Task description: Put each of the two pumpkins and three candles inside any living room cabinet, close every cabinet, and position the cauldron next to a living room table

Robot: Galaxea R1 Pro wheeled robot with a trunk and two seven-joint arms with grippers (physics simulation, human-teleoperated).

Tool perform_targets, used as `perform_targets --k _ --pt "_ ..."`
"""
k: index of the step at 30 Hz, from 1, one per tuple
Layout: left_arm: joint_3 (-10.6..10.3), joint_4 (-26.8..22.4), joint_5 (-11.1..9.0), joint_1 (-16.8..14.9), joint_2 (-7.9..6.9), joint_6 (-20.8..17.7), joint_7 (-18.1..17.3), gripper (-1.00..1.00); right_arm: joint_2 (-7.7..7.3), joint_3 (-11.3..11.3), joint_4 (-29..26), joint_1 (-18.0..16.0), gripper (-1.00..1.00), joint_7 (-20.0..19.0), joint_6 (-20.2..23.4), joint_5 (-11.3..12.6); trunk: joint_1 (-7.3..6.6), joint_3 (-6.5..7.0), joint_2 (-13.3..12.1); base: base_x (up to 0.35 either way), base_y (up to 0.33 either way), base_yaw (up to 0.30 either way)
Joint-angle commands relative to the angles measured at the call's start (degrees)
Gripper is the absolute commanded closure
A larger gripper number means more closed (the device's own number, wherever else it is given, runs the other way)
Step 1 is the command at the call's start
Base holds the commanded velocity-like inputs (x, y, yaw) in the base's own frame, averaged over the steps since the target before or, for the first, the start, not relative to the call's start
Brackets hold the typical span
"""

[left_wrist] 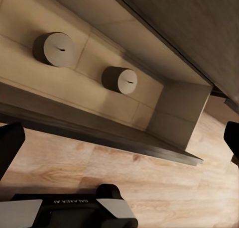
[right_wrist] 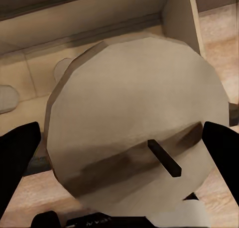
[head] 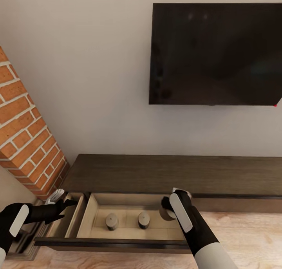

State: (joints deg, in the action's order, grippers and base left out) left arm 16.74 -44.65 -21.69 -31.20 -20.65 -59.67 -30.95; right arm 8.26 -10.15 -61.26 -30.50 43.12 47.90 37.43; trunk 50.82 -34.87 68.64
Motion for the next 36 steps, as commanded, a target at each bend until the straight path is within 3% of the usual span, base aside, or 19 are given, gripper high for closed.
perform_targets --k 1,8,15,23,30,36 --pt "0.0 0.0 0.0 0.0 0.0 0.0 0.0 -1.0 -0.11 0.0 0.1 0.0 1.0 -0.1 -0.9 0.1 0.23 -0.19 0.4 0.0 0.0 0.0" --pt "0.0 0.0 -0.1 0.0 -0.16 -0.1 -0.9 -1.0 -0.25 0.1 5.1 0.0 1.0 -0.1 -3.4 -0.1 1.76 -1.44 3.2 0.0 0.0 0.0" --pt "-0.2 0.1 0.3 0.1 -0.37 -0.1 -11.1 -1.0 -0.14 0.2 6.2 0.0 1.0 -0.1 -3.5 -0.3 3.3 -2.7 6.0 0.0 0.0 0.0" --pt "-0.3 0.1 0.0 0.3 -0.37 -0.2 -13.6 -1.0 0.19 0.2 6.3 0.0 1.0 -0.1 -4.2 -0.2 5.06 -4.14 9.2 0.0 0.0 0.0" --pt "-0.3 0.1 0.4 0.8 -0.57 -0.2 -21.6 -1.0 0.22 0.2 7.0 -0.1 1.0 -0.1 -8.0 -0.2 6.59 -5.39 12.0 0.0 0.0 0.0" --pt "-0.3 0.1 0.2 0.7 -0.61 -0.2 -23.2 -1.0 0.32 0.2 7.6 -0.2 1.0 -0.2 -8.5 -0.3 7.91 -6.47 14.5 0.0 0.0 0.0"
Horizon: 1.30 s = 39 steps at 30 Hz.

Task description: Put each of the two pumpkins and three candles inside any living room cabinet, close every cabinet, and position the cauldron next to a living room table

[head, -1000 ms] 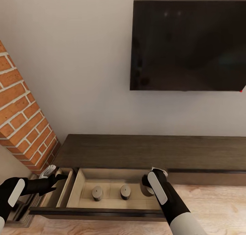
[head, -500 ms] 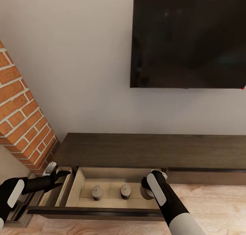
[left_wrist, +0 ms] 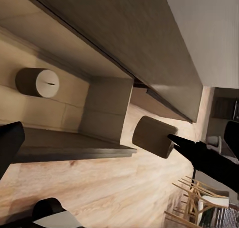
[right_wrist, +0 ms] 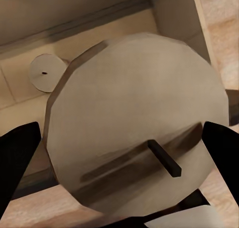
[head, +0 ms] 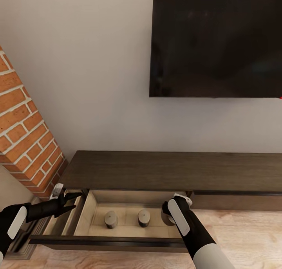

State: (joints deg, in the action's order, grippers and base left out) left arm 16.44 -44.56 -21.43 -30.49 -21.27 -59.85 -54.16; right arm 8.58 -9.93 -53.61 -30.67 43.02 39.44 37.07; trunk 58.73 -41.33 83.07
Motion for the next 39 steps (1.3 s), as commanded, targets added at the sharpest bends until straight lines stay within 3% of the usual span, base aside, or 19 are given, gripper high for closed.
perform_targets --k 1,15,19,26,39 --pt "0.0 0.0 -0.1 0.0 0.0 0.0 -0.1 -1.0 0.01 0.0 0.1 0.0 1.0 -0.2 -0.1 0.0 0.23 -0.18 0.4 0.0 0.0 0.0" --pt "0.0 0.0 -0.1 0.0 0.0 0.0 -0.2 -1.0 0.1 0.0 6.5 -1.7 1.0 -0.7 -5.2 0.1 3.3 -2.7 6.0 0.0 0.0 0.0" --pt "0.0 0.0 -0.1 0.0 0.01 0.0 -0.2 -1.0 0.05 0.0 6.7 -1.8 1.0 -1.8 -5.9 0.1 4.18 -3.42 7.6 0.0 0.0 0.0" --pt "0.0 0.0 -0.1 0.0 0.01 0.0 -0.2 -1.0 -0.24 -1.6 6.8 -1.8 1.0 -7.5 -7.0 0.0 5.72 -4.67 10.4 0.0 0.0 0.0" --pt "-0.1 0.0 -0.1 0.0 0.08 0.0 -0.2 -1.0 -0.05 -1.8 6.8 -1.8 1.0 -8.1 -7.1 -0.1 8.57 -7.01 15.7 0.0 0.0 0.0"
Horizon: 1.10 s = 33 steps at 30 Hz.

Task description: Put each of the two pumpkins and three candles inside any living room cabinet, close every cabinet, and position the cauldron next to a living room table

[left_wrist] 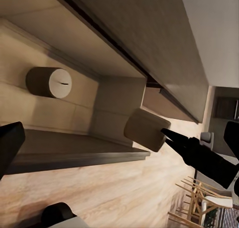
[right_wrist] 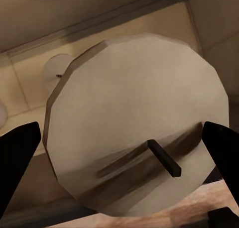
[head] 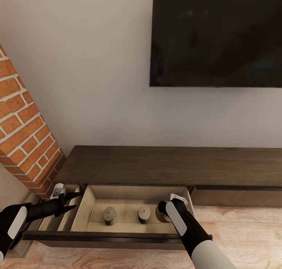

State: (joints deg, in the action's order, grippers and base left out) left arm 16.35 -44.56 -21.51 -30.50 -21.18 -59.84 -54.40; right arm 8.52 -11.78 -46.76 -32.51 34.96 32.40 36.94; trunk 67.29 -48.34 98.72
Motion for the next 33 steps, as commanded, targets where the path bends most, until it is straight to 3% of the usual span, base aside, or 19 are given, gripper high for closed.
perform_targets --k 1,27,33 --pt "0.0 0.0 0.0 0.0 0.0 0.0 0.0 -1.0 0.0 0.0 0.0 0.0 1.0 -0.1 -0.1 0.0 0.23 -0.18 0.4 0.0 0.0 0.0" --pt "-0.4 0.0 0.0 0.0 0.03 0.0 0.0 -1.0 0.01 0.0 0.3 -0.3 1.0 -0.1 0.0 0.1 5.94 -4.85 10.8 0.0 0.0 0.0" --pt "-0.4 0.0 -0.1 0.0 0.01 0.0 0.0 -1.0 0.04 0.0 0.8 -0.4 1.0 -0.1 -0.1 0.1 5.94 -4.85 10.8 0.0 0.0 0.0"
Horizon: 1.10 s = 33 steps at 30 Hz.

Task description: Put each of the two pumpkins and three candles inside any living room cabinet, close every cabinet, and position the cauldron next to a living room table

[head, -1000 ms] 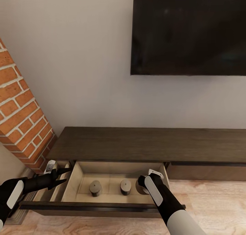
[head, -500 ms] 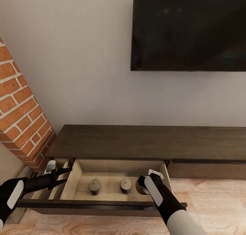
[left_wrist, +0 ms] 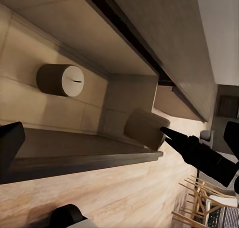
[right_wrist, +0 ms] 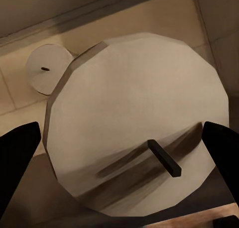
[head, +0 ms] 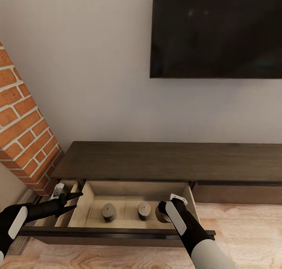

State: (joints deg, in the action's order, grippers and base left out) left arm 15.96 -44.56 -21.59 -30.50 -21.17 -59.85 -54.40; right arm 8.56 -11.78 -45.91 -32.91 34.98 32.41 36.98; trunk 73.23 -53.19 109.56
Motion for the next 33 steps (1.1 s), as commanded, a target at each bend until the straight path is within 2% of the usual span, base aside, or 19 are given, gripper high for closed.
perform_targets --k 1,14,22,33 --pt "0.0 0.0 0.0 0.0 0.0 0.0 0.0 -1.0 0.02 0.0 0.2 0.0 1.0 -0.1 -0.1 0.0 0.0 0.0 0.0 0.0 0.0 0.0" --pt "0.1 0.0 0.0 0.0 -0.01 0.0 0.0 -1.0 -0.03 0.0 0.6 -0.7 1.0 -0.1 0.0 0.0 0.0 0.0 0.0 0.082 0.0 0.0" --pt "0.2 0.0 0.0 0.0 -0.01 0.0 0.0 -1.0 -0.22 0.0 0.8 -0.8 1.0 -0.1 0.0 0.1 1.76 -1.43 3.2 0.002 0.0 0.0" --pt "0.1 0.0 0.0 0.0 -0.01 0.0 0.0 -1.0 0.02 -0.1 4.3 -2.2 1.0 0.2 -0.2 -0.1 4.17 -3.41 7.6 0.0 0.0 0.0"
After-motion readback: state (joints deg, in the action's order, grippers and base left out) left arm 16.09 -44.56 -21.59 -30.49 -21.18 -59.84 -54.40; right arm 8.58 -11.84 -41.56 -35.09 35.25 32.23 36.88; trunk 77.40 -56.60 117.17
